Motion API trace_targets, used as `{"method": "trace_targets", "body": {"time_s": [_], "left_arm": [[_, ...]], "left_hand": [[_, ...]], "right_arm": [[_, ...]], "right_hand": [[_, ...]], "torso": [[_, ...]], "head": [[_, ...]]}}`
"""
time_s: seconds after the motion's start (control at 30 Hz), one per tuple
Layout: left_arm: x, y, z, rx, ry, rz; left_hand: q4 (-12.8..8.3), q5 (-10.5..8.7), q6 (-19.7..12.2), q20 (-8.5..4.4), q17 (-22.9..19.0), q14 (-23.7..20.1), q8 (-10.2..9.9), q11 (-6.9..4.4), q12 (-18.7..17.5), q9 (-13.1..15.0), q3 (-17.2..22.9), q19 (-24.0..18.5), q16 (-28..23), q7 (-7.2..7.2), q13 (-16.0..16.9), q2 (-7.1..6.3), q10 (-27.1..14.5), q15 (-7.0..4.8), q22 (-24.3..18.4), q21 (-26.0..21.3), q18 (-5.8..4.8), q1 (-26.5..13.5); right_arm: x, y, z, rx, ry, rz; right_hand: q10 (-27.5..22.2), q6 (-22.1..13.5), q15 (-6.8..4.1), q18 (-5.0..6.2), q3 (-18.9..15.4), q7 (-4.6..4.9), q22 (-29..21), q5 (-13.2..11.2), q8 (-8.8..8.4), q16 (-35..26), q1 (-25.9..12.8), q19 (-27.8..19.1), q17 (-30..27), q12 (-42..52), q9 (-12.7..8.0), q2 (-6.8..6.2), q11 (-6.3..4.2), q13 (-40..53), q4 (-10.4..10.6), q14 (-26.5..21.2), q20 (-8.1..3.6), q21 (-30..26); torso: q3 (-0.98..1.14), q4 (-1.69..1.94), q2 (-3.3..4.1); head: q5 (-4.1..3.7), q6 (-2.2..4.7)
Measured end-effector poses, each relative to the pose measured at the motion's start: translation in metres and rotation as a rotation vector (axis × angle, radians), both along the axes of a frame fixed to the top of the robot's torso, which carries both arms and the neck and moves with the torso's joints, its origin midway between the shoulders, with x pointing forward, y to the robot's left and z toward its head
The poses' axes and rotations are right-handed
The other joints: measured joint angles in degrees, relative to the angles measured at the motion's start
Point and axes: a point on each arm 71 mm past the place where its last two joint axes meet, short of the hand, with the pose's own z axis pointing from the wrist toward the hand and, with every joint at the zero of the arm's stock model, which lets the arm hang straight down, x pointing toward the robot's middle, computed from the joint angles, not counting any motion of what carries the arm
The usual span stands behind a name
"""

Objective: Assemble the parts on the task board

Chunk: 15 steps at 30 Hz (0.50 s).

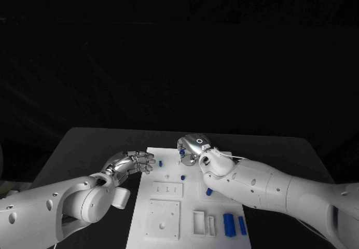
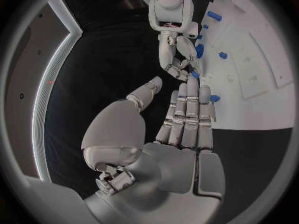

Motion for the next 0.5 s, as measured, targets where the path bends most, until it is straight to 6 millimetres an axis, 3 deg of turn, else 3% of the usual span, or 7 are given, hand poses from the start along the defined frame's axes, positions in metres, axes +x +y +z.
{"method": "trace_targets", "body": {"time_s": [0.5], "left_arm": [[0.0008, -0.002, 0.004, -0.002, -0.01, -0.004]], "left_hand": [[0.0, 0.0, 0.0, 0.0, 0.0, 0.0, 0.0, 0.0, 0.0, 0.12, 0.0, 0.0, 0.0, 0.0, 0.0, 0.0, 0.0, 0.0, -0.05, 0.0, -0.1, 0.0]], "right_arm": [[0.005, 0.0023, -0.0012, -0.011, 0.007, -0.013]], "right_hand": [[0.09, -0.03, -0.1, 0.0, -0.01, 0.03, 0.0, -0.01, -0.03, 0.0, -0.3, -0.09, -0.19, -0.23, 0.07, -0.3, -0.05, 1.82, 0.0, 0.1, -0.12, 0.23]], "torso": [[-0.03, -0.1, 0.08]], "head": [[0.14, 0.08]]}}
